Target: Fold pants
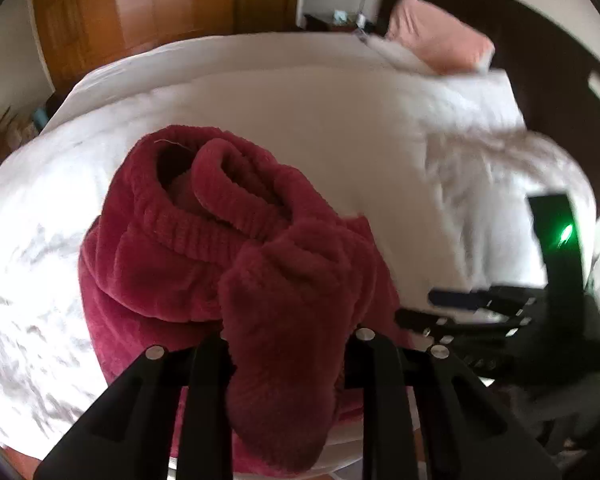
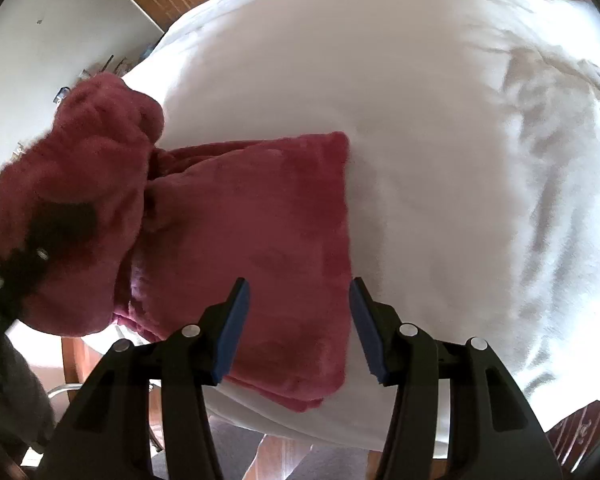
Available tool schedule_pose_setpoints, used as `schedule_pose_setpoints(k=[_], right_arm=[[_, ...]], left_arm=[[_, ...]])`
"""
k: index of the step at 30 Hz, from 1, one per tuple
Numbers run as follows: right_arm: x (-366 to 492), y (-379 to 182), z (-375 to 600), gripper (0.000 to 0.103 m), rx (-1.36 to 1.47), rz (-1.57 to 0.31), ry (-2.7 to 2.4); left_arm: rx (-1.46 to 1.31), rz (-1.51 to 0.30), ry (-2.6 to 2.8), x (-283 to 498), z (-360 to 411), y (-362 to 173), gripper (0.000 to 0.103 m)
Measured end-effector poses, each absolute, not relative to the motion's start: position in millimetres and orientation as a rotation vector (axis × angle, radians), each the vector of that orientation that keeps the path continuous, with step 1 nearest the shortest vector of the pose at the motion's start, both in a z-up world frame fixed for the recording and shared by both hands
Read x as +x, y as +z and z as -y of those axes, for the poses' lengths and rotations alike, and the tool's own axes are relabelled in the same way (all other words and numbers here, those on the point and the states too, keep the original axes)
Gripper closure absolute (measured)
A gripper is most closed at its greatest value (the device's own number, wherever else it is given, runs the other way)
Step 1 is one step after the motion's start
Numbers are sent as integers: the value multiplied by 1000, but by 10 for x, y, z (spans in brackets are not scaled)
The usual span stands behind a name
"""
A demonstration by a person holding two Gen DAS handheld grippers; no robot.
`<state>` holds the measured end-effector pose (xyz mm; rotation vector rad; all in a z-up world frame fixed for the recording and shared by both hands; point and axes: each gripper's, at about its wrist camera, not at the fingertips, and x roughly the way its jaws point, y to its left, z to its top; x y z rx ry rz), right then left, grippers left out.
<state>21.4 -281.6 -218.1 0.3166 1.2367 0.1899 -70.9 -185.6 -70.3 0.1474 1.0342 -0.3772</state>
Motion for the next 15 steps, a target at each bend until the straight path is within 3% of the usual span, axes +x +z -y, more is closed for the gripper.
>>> schedule_pose_setpoints(k=[7,11,15], right_arm=[[109,-2160,2950,50,338,-1234,185],[118,-2176,2993,50,348,-1229,187],[138,-2140,3034,50,364,-1218,190]], left_arm=[[80,-1115,-426,-754,1857,-916,63],[45,-1107,-522,-853,1909,-877,43],[2,-1108,-598,-912,1949,-852,40]])
